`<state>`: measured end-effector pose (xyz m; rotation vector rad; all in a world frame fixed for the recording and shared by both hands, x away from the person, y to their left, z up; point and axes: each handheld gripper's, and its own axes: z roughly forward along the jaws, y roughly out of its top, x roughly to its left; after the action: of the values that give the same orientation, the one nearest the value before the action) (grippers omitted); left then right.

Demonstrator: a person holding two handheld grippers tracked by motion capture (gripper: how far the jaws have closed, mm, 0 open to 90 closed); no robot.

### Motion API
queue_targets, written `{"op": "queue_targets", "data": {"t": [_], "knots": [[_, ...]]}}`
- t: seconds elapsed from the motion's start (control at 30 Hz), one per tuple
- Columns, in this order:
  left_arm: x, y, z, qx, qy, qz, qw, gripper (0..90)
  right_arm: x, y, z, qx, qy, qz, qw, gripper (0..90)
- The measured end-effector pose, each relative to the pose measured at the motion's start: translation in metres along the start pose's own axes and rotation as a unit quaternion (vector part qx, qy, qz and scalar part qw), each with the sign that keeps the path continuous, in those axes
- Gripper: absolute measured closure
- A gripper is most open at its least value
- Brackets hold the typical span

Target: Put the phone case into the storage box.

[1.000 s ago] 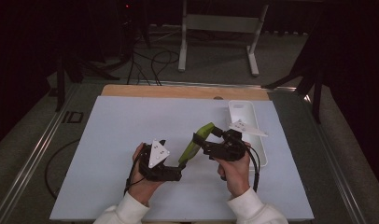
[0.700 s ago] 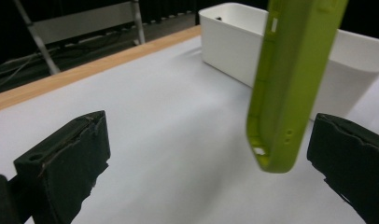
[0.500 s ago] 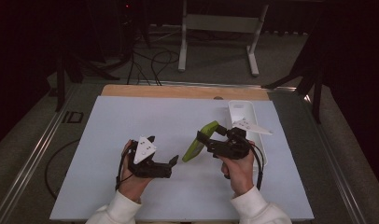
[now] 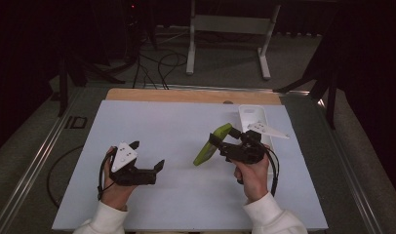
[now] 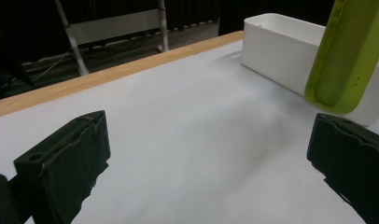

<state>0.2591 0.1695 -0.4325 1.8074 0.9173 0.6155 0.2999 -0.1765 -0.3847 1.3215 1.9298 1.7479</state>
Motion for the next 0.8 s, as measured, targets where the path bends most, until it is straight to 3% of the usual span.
{"op": "queue_targets", "data": {"t": [0.17,0.8], "knots": [[0.009,-0.01,-0.009,-0.001,0.009,0.005,0.9999,0.0,0.0,0.002,-0.001,-0.001,-0.003,0.0,1.0,16.0],[0.029,-0.053,-0.028,0.01,0.024,-0.022,0.9994,0.0,-0.004,0.006,-0.003,0.0,-0.005,-0.003,1.0,15.9]]}}
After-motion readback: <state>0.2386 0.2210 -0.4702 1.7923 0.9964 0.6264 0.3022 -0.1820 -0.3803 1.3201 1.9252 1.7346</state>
